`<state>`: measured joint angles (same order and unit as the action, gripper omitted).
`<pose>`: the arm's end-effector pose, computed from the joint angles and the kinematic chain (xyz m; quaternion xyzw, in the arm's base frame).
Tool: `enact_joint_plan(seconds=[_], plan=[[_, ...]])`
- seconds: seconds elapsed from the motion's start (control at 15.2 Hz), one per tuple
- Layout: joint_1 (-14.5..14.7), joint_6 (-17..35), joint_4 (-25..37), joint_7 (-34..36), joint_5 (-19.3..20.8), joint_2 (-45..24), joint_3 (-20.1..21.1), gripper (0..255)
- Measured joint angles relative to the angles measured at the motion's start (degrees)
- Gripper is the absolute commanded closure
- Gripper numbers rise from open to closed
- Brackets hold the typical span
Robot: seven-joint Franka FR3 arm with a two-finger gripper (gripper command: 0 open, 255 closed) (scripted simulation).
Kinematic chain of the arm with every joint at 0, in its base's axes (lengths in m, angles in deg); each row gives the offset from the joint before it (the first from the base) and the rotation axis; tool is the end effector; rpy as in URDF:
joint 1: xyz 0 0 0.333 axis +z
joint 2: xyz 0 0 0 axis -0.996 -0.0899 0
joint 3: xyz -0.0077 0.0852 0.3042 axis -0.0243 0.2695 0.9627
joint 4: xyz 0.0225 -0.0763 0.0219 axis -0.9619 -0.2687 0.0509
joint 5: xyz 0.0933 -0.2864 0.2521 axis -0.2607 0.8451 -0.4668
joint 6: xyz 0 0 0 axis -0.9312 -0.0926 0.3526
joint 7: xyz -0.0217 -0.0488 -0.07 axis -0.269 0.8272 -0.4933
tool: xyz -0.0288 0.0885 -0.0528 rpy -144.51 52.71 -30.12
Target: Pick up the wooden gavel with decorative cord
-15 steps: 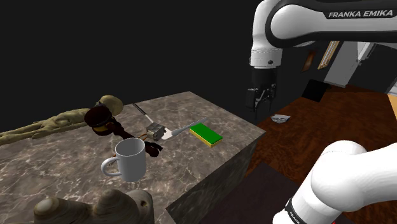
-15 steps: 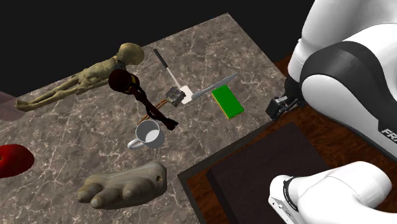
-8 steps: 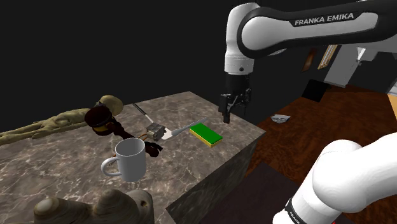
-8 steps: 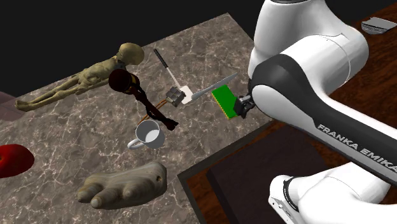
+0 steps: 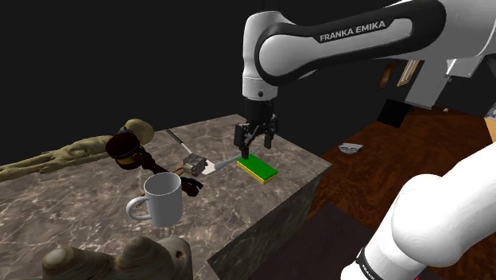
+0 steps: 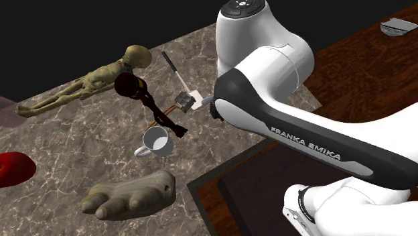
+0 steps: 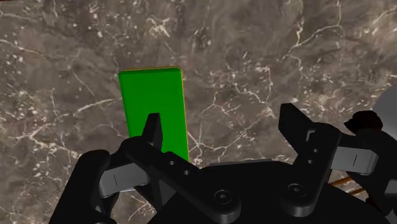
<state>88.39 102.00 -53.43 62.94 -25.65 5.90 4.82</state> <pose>0.4009 0.1558 0.4858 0.9985 0.0094 -0.0501 0.0193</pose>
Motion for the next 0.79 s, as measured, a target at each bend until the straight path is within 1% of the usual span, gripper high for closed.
enact_joint_plan(seconds=[0.13, 0.46, 0.79], plan=[[0.1, 1.4, 3.5, 1.6, 0.7, -4.0, 1.4, 0], [1.2, 5.6, 9.6, 6.5, 3.1, -12.4, 5.1, 0], [2.8, 8.6, 17.9, 12.1, 7.7, -22.3, 8.0, 0]])
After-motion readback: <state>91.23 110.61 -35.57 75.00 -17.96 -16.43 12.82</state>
